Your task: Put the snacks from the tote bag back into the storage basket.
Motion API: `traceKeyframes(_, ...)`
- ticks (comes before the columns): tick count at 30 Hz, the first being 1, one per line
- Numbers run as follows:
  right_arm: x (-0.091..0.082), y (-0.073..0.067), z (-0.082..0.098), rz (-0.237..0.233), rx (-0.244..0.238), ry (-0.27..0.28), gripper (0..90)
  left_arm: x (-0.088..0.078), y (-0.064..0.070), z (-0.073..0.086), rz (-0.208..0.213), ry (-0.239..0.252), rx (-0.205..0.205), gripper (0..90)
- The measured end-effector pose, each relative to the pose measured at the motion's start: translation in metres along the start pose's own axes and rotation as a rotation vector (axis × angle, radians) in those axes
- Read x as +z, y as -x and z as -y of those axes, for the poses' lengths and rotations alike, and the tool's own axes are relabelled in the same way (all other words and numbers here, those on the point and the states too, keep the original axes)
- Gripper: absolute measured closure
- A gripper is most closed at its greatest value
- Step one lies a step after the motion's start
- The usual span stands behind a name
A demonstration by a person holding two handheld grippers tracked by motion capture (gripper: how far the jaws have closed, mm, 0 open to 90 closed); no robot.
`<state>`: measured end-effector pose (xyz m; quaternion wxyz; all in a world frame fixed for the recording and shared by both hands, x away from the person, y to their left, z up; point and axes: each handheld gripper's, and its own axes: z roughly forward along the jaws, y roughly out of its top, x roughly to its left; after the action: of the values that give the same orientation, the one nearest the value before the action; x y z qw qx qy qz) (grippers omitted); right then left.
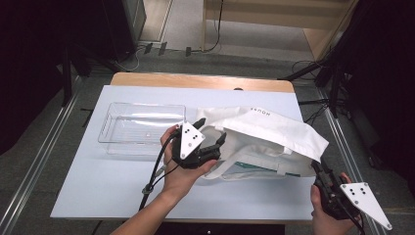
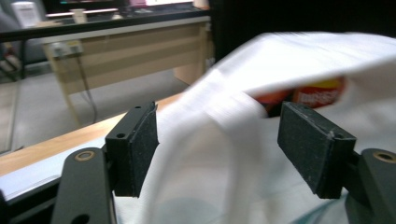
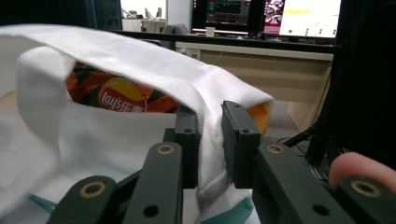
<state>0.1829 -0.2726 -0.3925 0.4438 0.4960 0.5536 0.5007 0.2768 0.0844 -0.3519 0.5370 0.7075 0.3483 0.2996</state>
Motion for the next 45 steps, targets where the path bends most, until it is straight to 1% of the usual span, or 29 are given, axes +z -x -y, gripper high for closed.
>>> traceKeyframes(2,0.0,0.001,-0.002,-0.01,0.008,0.005,82.2,0.008,-0.002,0.001,0.026,-0.041,0.015,30.7)
traceKeyframes(4,0.001,0.001,-0.004,-0.01,0.003,0.012,84.0,0.017,-0.001,0.001,0.051,-0.095,0.049,34.1)
traceKeyframes(5,0.001,0.001,-0.004,-0.01,0.003,0.012,84.0,0.021,-0.002,0.0,0.073,-0.105,0.049,34.1)
traceKeyframes(6,0.002,0.001,-0.007,-0.016,0.003,0.018,85.0,0.024,-0.004,-0.001,0.09,-0.108,0.044,42.0)
traceKeyframes(7,0.002,0.001,-0.008,-0.015,0.004,0.02,85.4,0.025,-0.005,-0.002,0.099,-0.115,0.043,44.8)
traceKeyframes(9,0.003,0.002,-0.01,-0.018,0.007,0.025,86.1,0.032,-0.013,-0.007,0.148,-0.138,0.021,52.3)
traceKeyframes(10,0.003,0.002,-0.01,-0.018,0.007,0.025,86.1,0.032,-0.013,-0.007,0.148,-0.138,0.021,55.9)
traceKeyframes(12,0.005,0.003,-0.011,-0.026,0.015,0.026,86.5,0.036,-0.019,-0.011,0.177,-0.141,0.025,65.1)
traceKeyframes(13,0.006,0.002,-0.011,-0.029,0.01,0.029,86.5,0.036,-0.019,-0.011,0.177,-0.141,0.025,68.1)
traceKeyframes(14,0.006,0.002,-0.011,-0.029,0.01,0.029,86.5,0.036,-0.02,-0.013,0.178,-0.137,0.033,68.1)
traceKeyframes(15,0.006,0.002,-0.013,-0.031,0.004,0.035,86.7,0.037,-0.021,-0.016,0.168,-0.135,0.047,79.7)
traceKeyframes(16,0.006,0.002,-0.013,-0.031,0.004,0.035,86.7,0.037,-0.021,-0.018,0.161,-0.129,0.056,79.7)
traceKeyframes(18,0.006,0.003,-0.014,-0.033,0.016,0.039,86.9,0.038,-0.023,-0.025,0.178,-0.105,0.046,84.6)
traceKeyframes(21,0.007,0.005,-0.015,-0.038,0.03,0.04,87.0,0.047,-0.026,-0.033,0.198,-0.094,0.036,85.2)
traceKeyframes(24,0.007,0.005,-0.015,-0.046,0.039,0.039,87.0,0.061,-0.03,-0.038,0.214,-0.098,-0.022,85.1)
traceKeyframes(25,0.007,0.004,-0.015,-0.05,0.033,0.037,87.0,0.074,-0.033,-0.039,0.229,-0.116,-0.063,84.9)
traceKeyframes(26,0.008,0.004,-0.015,-0.052,0.031,0.036,87.0,0.082,-0.034,-0.039,0.232,-0.133,-0.086,84.7)
traceKeyframes(27,0.008,0.004,-0.015,-0.052,0.031,0.036,87.0,0.082,-0.034,-0.039,0.232,-0.133,-0.086,84.6)
traceKeyframes(28,0.008,0.004,-0.014,-0.054,0.032,0.033,87.0,0.09,-0.035,-0.038,0.234,-0.15,-0.099,84.6)
traceKeyframes(32,0.01,0.001,-0.013,-0.068,0.026,0.029,87.0,0.123,-0.033,-0.026,0.236,-0.234,-0.115,83.6)
traceKeyframes(33,0.01,0.0,-0.012,-0.07,0.026,0.029,87.0,0.132,-0.034,-0.019,0.252,-0.26,-0.136,83.4)
traceKeyframes(34,0.011,-0.002,-0.012,-0.075,0.023,0.028,87.0,0.137,-0.034,-0.014,0.264,-0.276,-0.159,83.1)
traceKeyframes(36,0.012,-0.003,-0.012,-0.082,0.016,0.027,87.0,0.143,-0.034,-0.006,0.276,-0.287,-0.178,82.9)
traceKeyframes(37,0.012,-0.004,-0.012,-0.083,0.011,0.027,86.9,0.146,-0.032,0.003,0.292,-0.298,-0.192,82.8)
traceKeyframes(38,0.012,-0.004,-0.012,-0.083,0.011,0.027,86.9,0.146,-0.032,0.003,0.292,-0.298,-0.192,82.8)
traceKeyframes(41,0.016,-0.003,-0.014,-0.082,0.01,0.027,86.9,0.151,-0.028,0.014,0.303,-0.352,-0.167,82.4)
traceKeyframes(43,0.021,-0.003,-0.016,-0.074,0.01,0.015,86.9,0.153,-0.026,0.019,0.288,-0.364,-0.167,82.3)
traceKeyframes(44,0.03,-0.002,-0.018,-0.049,0.013,-0.002,86.9,0.153,-0.025,0.02,0.284,-0.37,-0.159,82.2)
traceKeyframes(45,0.035,-0.001,-0.018,-0.024,0.009,-0.016,86.9,0.155,-0.022,0.025,0.278,-0.386,-0.135,81.8)
